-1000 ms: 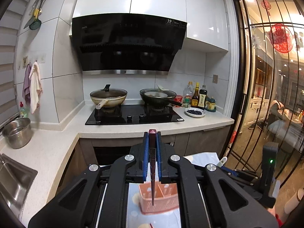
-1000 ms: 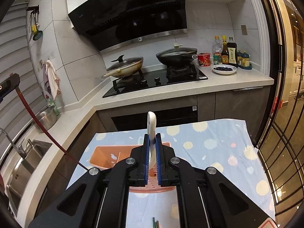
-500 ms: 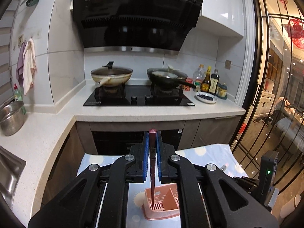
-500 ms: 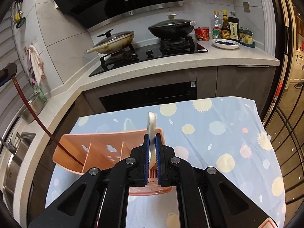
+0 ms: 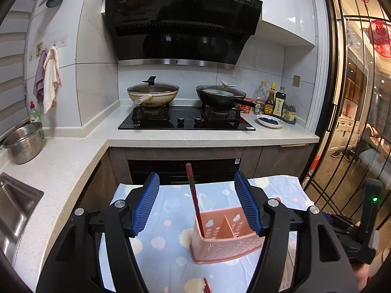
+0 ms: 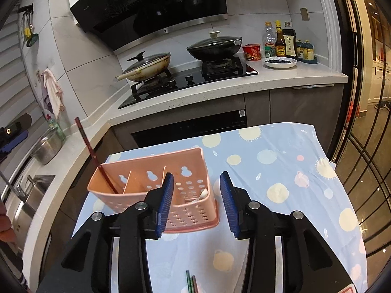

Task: Organize utensils
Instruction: 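Move both open tools back over the remaining chopsticks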

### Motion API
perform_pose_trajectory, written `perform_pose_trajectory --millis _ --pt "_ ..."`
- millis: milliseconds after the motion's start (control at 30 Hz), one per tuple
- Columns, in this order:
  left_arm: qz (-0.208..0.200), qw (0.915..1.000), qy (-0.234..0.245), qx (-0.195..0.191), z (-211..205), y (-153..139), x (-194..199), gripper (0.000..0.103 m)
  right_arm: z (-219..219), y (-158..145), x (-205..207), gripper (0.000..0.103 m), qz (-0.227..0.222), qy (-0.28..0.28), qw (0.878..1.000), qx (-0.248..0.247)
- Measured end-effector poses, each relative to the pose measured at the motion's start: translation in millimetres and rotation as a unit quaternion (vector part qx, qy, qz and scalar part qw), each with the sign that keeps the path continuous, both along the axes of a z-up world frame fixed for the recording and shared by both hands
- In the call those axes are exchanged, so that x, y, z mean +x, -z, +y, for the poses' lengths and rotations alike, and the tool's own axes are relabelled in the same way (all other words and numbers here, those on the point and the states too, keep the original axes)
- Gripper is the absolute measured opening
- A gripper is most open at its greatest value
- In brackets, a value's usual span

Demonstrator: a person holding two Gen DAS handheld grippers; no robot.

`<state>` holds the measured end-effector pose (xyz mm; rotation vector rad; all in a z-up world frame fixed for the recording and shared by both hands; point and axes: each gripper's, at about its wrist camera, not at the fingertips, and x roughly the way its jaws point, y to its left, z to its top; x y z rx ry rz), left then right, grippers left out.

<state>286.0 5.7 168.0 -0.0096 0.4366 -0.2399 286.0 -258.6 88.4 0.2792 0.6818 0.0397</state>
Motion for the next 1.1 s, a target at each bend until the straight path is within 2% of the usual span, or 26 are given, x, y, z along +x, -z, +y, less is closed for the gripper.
perform_pose_trajectory --millis 100,200,267,400,533,733,967,1033,1100 --pt "-0.008 0.9999 0.001 0.009 1.0 4.0 -28.5 0.069 2.9 -5.0 -33.7 0.047 -0.009 0.0 1.0 -0.004" --pt "-0.013 0.9996 -0.001 0.024 1.1 12.5 -60.9 0.07 8.9 -4.0 -69.9 0.051 -0.013 -0.002 1.0 -0.022" --pt "-0.011 0.9995 0.004 0.03 2.2 21.1 -82.0 0.071 13.8 1.0 -94.4 0.052 -0.009 -0.002 0.999 -0.04" --pt "0.009 0.999 0.009 0.042 7.1 47.5 -121.1 0.08 17.1 22.4 -142.1 0.052 0.015 -0.002 0.998 -0.067" --pt "0.055 0.9972 0.006 0.051 15.0 86.8 -152.8 0.081 11.1 53.1 -185.1 0.052 0.056 0.0 0.996 -0.068" --pt "0.146 0.9889 0.002 0.026 29.9 148.3 -181.4 0.081 2.2 91.0 -233.5 0.052 0.104 0.011 0.993 -0.05" --pt "0.197 0.9789 0.018 0.051 15.5 201.4 -217.4 0.079 2.4 116.4 -266.2 0.052 0.125 0.017 0.991 -0.044" --pt "0.209 0.9759 0.019 0.058 12.0 214.4 -221.6 0.077 4.2 120.4 -269.9 0.052 0.131 0.015 0.99 -0.042" --pt "0.221 0.9731 0.021 0.061 9.2 224.4 -221.2 0.071 6.2 122.6 -271.2 0.052 0.134 0.011 0.99 -0.039"
